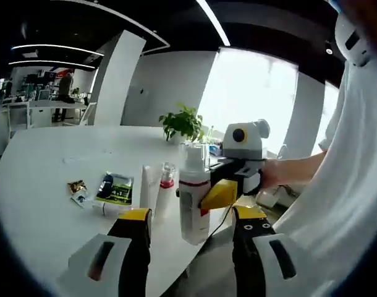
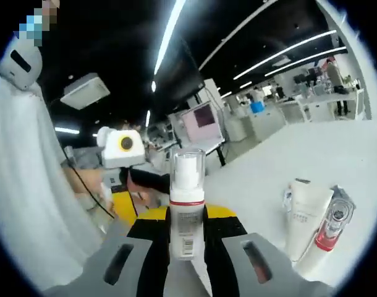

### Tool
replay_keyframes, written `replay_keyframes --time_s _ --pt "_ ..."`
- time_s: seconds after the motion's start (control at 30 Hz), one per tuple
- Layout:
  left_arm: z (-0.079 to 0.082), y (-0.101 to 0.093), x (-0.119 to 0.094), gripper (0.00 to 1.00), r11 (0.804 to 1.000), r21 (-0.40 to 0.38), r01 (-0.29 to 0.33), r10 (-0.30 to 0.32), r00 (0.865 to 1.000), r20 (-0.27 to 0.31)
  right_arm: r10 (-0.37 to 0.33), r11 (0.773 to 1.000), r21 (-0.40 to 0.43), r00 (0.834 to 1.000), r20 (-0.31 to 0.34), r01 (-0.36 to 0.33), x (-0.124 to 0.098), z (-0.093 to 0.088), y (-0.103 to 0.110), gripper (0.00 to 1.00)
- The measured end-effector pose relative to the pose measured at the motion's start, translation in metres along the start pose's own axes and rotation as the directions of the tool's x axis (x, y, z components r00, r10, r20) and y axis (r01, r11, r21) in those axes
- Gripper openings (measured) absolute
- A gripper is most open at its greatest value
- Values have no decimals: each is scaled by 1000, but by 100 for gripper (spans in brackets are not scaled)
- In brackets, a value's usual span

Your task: Arrange the skincare products in the storage area until every visible bottle or jar stands upright without overlapping.

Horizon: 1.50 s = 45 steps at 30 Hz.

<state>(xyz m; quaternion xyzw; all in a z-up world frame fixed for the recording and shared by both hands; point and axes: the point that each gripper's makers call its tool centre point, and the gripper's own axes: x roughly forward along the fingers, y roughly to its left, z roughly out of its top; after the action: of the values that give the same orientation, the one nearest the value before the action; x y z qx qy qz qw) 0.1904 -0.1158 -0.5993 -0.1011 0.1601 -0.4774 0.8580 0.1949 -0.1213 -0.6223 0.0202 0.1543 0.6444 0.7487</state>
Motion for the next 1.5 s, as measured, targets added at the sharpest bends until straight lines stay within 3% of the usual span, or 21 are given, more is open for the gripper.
replay_keyframes --time_s 0.1,0.17,0.27,0.37,0.43,0.57,0.8,0.97,1.13,1.27,1.5 --pt "16 -12 5 40 996 47 70 -71 997 15 39 998 -55 998 -44 -41 -3 -5 7 19" --pt "18 -18 9 37 989 98 108 -106 994 -22 56 995 -76 997 -57 -60 -5 -8 11 19" --pt "11 -20 15 37 979 158 126 -111 989 -98 65 990 -116 994 -92 -76 -8 -14 14 19" --pt "0 -25 21 33 958 230 174 -130 972 -196 77 986 -141 991 -111 -92 -11 -19 17 19" --pt "-1 -31 25 32 940 273 207 -147 964 -224 78 984 -150 990 -121 -95 -13 -23 17 19" --pt "-7 -29 32 30 916 340 214 -114 950 -291 71 980 -176 986 -151 -98 -15 -31 15 19" --pt "-10 -26 43 26 893 388 227 -95 939 -331 63 977 -192 984 -169 -96 -14 -38 10 20" --pt "-13 -23 47 24 897 381 224 -90 937 -338 11 974 -218 976 -218 -60 -13 -45 -2 20" --pt "-22 -11 60 23 887 400 232 -85 933 -351 -63 971 -239 966 -251 1 -15 -55 -17 20" --pt "-33 1 75 23 882 401 248 -95 926 -365 -174 947 -314 935 -309 73 -21 -71 -36 21" --pt "-58 15 100 23 851 433 296 -87 894 -440 -222 946 -305 907 -359 111 -23 -99 -62 20"
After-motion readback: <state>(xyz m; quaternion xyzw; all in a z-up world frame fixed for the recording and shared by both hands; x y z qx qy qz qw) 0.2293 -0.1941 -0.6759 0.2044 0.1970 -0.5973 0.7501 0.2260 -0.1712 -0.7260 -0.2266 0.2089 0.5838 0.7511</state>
